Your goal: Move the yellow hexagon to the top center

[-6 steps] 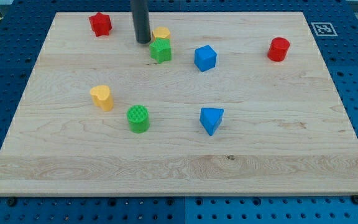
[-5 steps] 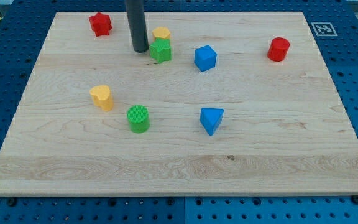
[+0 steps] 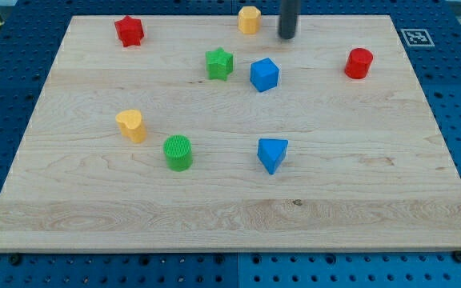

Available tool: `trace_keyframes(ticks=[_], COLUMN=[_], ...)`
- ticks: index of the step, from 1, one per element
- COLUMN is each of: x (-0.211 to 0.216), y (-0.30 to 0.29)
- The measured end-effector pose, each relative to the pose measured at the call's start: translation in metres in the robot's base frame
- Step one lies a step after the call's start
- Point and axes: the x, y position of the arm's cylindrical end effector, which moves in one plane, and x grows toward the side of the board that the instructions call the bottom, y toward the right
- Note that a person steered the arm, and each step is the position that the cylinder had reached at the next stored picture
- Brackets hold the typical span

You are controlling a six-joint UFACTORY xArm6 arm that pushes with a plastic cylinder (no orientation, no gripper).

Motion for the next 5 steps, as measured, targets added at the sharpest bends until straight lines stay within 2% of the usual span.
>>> trace_keyframes(ticks=[1,2,3,4,5], x=[-0.040,-0.039,-0.037,-0.039,-0.040], y=[0.015,-0.018,-0.102,-0.128,-0.130])
